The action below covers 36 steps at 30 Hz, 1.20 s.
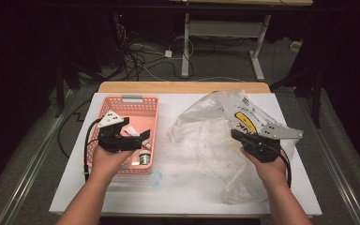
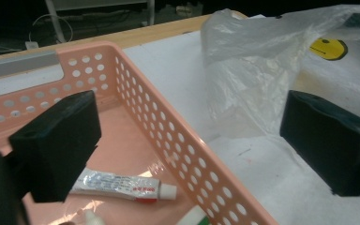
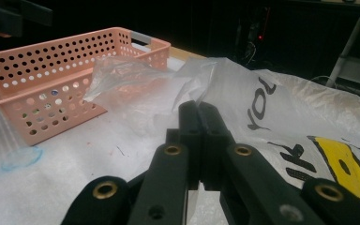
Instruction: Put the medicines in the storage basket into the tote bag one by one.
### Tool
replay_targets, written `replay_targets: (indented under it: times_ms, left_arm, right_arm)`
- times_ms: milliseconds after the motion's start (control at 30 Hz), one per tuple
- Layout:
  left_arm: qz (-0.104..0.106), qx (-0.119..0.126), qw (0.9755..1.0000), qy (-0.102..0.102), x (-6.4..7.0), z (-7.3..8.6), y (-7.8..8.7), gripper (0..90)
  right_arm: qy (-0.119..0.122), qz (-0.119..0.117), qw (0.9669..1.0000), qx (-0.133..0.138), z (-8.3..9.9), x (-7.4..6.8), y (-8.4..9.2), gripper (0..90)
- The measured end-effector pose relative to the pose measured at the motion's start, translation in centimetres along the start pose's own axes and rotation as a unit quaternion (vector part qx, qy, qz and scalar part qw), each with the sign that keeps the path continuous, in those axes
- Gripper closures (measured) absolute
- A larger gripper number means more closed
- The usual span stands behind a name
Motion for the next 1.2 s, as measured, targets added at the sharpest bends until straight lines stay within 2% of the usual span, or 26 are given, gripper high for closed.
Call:
replay_targets:
  times_ms: [67, 133, 167, 200, 233, 267, 300, 333, 367, 400, 467, 533, 667, 700, 733, 867, 967, 1000, 1100, 1167, 1200]
  left_arm:
    - [-0.004, -0.004, 1.0000, 0.002, -0.7, -0.3, -0.5, 14.9]
    - [-0.015, -0.015, 0.9998, 0.000, -1.5, -0.3, -1.1, 15.5]
    - [-0.015, -0.028, 0.9994, 0.012, -2.3, 0.0, -1.7, 21.6]
    - [-0.015, -0.028, 0.9994, 0.012, -2.3, 0.0, -1.7, 25.9]
    - [-0.020, -0.039, 0.9989, 0.017, -2.9, 0.2, -2.0, 29.6]
    - [-0.024, -0.054, 0.9980, 0.020, -3.4, 0.5, -2.3, 29.6]
    - [-0.026, -0.072, 0.9968, 0.023, -3.8, 0.9, -2.6, 52.1]
    - [-0.032, -0.086, 0.9956, 0.019, -4.3, 1.2, -2.7, 65.2]
    - [-0.038, -0.095, 0.9944, 0.026, -4.8, 1.4, -2.9, 70.2]
    - [-0.044, -0.106, 0.9927, 0.036, -5.2, 1.6, -3.1, 70.2]
    - [-0.060, -0.129, 0.9886, 0.047, -6.1, 2.1, -3.5, 87.2]
    - [-0.083, -0.157, 0.9825, 0.057, -7.0, 2.8, -3.8, 87.8]
    - [-0.108, -0.199, 0.9717, 0.069, -8.4, 3.7, -4.2, 88.0]
    - [-0.108, -0.226, 0.9655, 0.073, -8.7, 4.2, -4.5, 87.9]
    - [-0.108, -0.226, 0.9655, 0.073, -8.7, 4.2, -4.5, 88.0]
    - [-0.110, -0.275, 0.9519, 0.078, -9.2, 5.2, -5.1, 87.9]
    - [-0.104, -0.309, 0.9422, 0.077, -9.1, 6.0, -5.6, 88.0]
    - [-0.103, -0.314, 0.9408, 0.074, -9.1, 6.1, -5.7, 88.0]
    - [-0.100, -0.320, 0.9393, 0.071, -8.8, 6.2, -6.3, 88.0]
    - [-0.099, -0.319, 0.9399, 0.072, -8.8, 6.1, -6.8, 88.0]
    - [-0.099, -0.314, 0.9412, 0.074, -8.8, 5.7, -7.5, 88.0]
  right_arm:
    - [0.002, -0.002, 1.0000, -0.001, 0.1, -0.1, 0.0, 90.0]
    - [0.007, -0.002, 1.0000, -0.002, 0.1, -0.1, 0.0, 90.0]
    - [0.005, -0.002, 1.0000, -0.001, 0.1, -0.1, 0.1, 90.0]
    - [0.005, -0.003, 1.0000, 0.000, 0.1, 0.0, 0.2, 90.0]
    - [0.005, -0.003, 1.0000, 0.000, 0.1, 0.0, 0.2, 90.0]
    - [0.002, -0.004, 1.0000, 0.000, 0.1, 0.0, 0.2, 90.0]
    - [0.002, -0.004, 1.0000, 0.000, 0.2, -0.1, 0.3, 90.0]
    - [0.005, -0.005, 1.0000, -0.001, 0.2, -0.1, 0.2, 90.0]
    - [0.007, -0.005, 1.0000, -0.002, 0.2, -0.1, 0.2, 90.0]
    - [0.007, -0.005, 1.0000, -0.002, 0.2, -0.1, 0.2, 90.0]
    - [0.005, -0.005, 1.0000, -0.001, 0.2, -0.1, 0.2, 90.0]
    - [0.005, -0.005, 1.0000, -0.001, 0.2, -0.1, 0.1, 90.0]
    - [0.009, -0.006, 0.9999, -0.003, 0.2, -0.2, 0.2, 90.0]
    - [0.007, -0.005, 1.0000, -0.002, 0.1, -0.3, 0.2, 90.0]
    - [0.007, -0.005, 1.0000, -0.002, 0.1, -0.3, 0.2, 90.0]
    - [0.009, -0.005, 0.9999, -0.003, 0.1, -0.3, 0.2, 90.0]
    - [0.011, -0.006, 0.9999, -0.002, 0.1, -0.3, 0.2, 90.0]
    - [0.011, -0.005, 0.9999, 0.000, 0.0, -0.4, 0.3, 90.0]
    - [0.009, -0.006, 0.9999, 0.002, 0.0, -0.4, 0.5, 90.0]
    - [0.010, -0.007, 0.9999, 0.001, 0.0, -0.4, 0.5, 90.0]
    - [0.011, -0.007, 0.9999, 0.001, 0.0, -0.4, 0.5, 90.0]
Point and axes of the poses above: each handheld gripper's, and its own axes: y roughly backward along the jaws, z roughly out of its underside, x roughly to its right, the point moved 8 cm from there along -y, roughly forward along the jaws, and after that the axes turned 1 degree about x, right-handed, at the moved point
